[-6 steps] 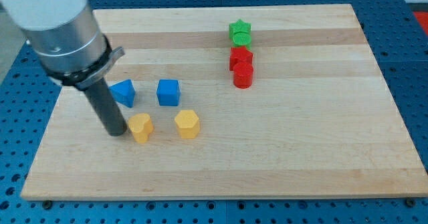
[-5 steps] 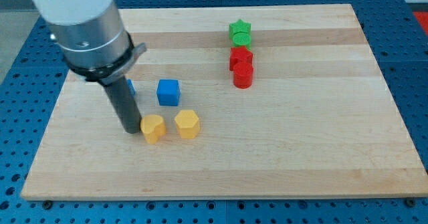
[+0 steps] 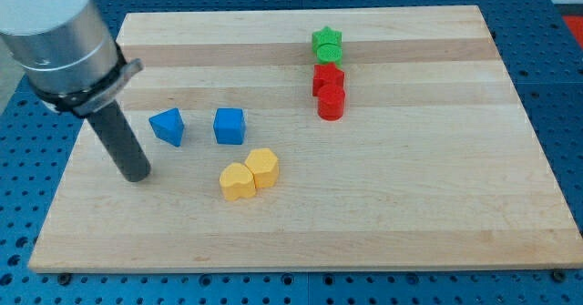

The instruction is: Move the blue triangle to the left side of the blue cube

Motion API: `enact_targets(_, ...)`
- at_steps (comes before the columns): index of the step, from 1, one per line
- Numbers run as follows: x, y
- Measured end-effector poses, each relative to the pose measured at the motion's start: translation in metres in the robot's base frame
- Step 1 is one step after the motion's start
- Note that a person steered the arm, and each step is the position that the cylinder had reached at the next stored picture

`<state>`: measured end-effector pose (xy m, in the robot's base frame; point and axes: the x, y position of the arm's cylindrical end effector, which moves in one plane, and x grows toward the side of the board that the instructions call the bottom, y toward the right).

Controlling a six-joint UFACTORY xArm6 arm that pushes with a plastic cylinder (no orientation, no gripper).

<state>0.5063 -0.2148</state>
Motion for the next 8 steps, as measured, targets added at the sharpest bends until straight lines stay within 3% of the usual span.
enact_targets(3, -0.058, -0.007)
enact_targets(6, -0.060, 0.054)
enact_targets(8, -0.074, 0.053)
